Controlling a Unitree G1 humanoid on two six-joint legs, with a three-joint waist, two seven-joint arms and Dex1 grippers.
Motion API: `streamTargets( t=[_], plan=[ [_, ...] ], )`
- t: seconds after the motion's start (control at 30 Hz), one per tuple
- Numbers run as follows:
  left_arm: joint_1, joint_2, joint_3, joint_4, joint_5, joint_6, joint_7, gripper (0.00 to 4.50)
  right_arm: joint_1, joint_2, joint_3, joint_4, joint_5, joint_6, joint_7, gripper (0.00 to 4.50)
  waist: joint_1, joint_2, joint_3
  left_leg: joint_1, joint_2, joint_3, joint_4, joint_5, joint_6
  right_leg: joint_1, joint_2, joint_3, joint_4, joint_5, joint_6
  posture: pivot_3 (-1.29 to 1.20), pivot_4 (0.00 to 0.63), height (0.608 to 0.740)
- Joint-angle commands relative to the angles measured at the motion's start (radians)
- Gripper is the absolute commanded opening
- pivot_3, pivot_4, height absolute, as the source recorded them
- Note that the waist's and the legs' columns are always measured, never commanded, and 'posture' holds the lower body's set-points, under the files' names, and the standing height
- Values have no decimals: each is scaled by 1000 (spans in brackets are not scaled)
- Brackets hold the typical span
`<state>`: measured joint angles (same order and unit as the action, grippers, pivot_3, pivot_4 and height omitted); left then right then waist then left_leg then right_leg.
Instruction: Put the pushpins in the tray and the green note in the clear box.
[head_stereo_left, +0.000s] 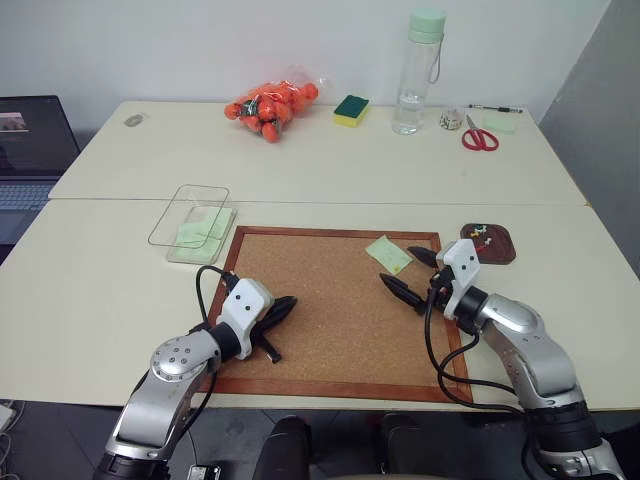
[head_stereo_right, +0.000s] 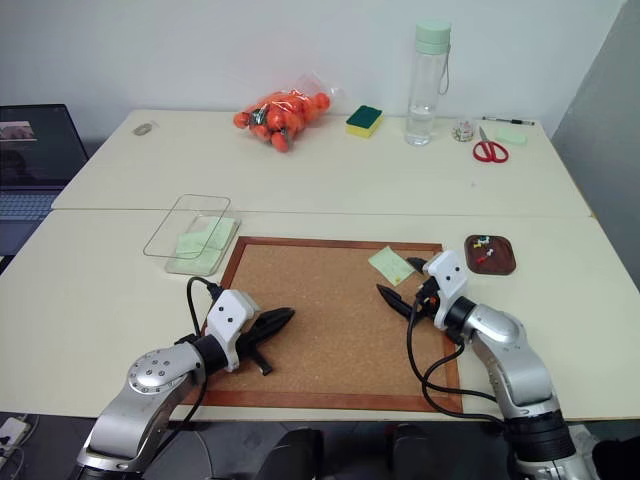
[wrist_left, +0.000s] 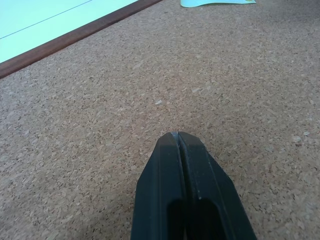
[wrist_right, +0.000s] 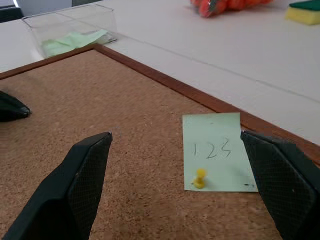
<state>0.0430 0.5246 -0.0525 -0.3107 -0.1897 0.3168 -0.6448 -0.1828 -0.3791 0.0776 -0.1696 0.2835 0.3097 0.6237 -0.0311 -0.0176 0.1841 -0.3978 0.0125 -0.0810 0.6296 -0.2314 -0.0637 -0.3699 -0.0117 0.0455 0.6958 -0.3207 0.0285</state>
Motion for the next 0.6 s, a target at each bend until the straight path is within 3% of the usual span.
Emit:
streamTargets(
  t=[0.03, 0.13, 0.23, 0.47, 0.6],
  plan=[
    [10, 9, -11, 5, 9, 2, -8, 0, -37, 18, -8, 37, -14, -46, -7, 4376, 0, 0, 0, 0, 0, 0, 0, 0, 0, 0, 0, 0, 0, 0, 0, 0, 150, 740],
    [11, 9, -10, 4, 9, 3, -7, 0, -52, 25, -1, 80, -34, -69, -7, 4376, 0, 0, 0, 0, 0, 0, 0, 0, 0, 0, 0, 0, 0, 0, 0, 0, 150, 740],
    [12, 9, -9, 3, 9, 4, -7, 0, -62, 30, 13, 119, -61, -101, -7, 3964, 0, 0, 0, 0, 0, 0, 0, 0, 0, 0, 0, 0, 0, 0, 0, 0, 150, 740],
    [16, 10, -8, -1, 8, 2, -7, 0, -73, 35, 18, 177, -92, -141, -5, 2274, 0, 0, 0, 0, 0, 0, 0, 0, 0, 0, 0, 0, 0, 0, 0, 0, 150, 740],
    [17, 11, -6, -2, 7, 3, -7, 0, -82, 33, 13, 197, -106, -151, -7, 1611, 0, 0, 0, 0, 0, 0, 0, 0, 0, 0, 0, 0, 0, 0, 0, 0, 150, 740]
  ],
)
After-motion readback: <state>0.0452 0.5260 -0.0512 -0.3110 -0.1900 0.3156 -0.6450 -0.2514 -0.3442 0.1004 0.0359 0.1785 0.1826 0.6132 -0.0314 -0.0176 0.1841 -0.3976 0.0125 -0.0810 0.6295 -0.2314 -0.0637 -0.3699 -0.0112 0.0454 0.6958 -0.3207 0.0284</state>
